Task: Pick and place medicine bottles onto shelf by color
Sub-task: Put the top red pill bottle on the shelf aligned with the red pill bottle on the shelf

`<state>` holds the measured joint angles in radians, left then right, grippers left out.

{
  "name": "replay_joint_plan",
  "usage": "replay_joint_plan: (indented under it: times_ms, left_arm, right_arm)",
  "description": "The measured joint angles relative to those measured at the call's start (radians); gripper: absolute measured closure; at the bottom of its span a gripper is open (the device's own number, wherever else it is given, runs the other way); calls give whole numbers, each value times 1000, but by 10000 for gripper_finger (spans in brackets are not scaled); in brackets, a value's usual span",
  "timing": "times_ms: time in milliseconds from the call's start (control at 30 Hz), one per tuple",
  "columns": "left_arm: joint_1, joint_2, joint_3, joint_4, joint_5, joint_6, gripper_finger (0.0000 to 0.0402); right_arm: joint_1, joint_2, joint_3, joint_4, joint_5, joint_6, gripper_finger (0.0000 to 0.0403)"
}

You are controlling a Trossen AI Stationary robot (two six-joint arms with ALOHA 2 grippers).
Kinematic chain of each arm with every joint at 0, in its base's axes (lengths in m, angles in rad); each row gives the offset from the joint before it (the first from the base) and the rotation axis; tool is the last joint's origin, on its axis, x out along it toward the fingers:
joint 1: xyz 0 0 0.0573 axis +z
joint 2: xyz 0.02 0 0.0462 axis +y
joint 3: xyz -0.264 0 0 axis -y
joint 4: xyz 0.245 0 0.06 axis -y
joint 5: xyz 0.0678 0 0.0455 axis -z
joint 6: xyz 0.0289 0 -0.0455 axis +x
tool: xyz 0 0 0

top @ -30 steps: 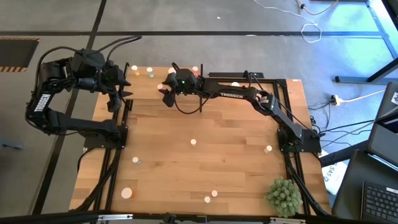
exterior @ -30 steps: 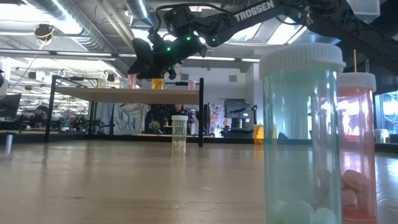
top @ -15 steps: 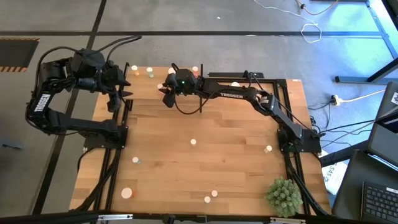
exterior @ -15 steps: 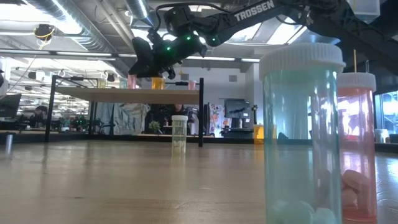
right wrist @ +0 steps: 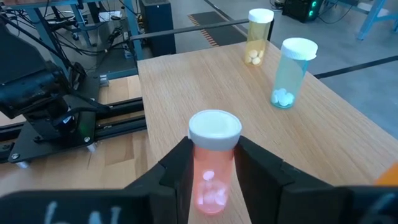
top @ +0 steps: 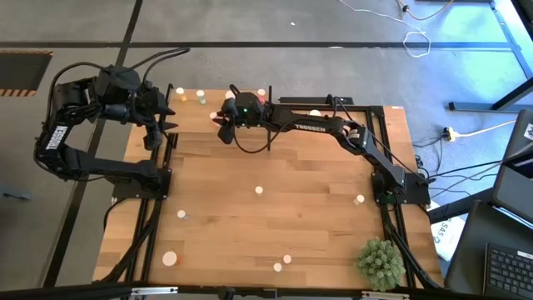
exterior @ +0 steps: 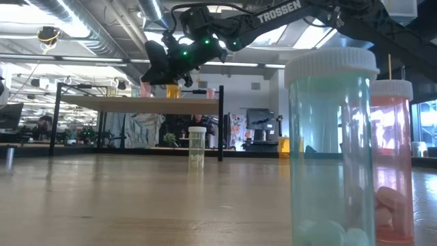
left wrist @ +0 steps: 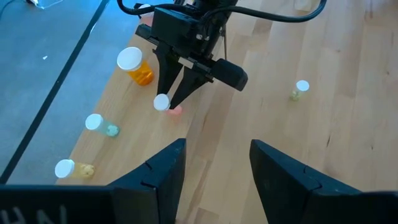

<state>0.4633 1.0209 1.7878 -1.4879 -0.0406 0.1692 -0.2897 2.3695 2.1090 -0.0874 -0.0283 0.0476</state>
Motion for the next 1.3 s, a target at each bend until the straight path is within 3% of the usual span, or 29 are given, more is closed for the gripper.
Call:
replay_joint_plan:
  times_ms: [1000, 1300]
  left_arm:
    - [0, 0, 0, 0, 0, -1, 229]
    - [0, 0, 0, 0, 1, -5, 229]
  right_arm:
    - [26, -2, 0, -12, 10, -52, 289]
    - [27, -66, 1, -62, 11, -52, 289]
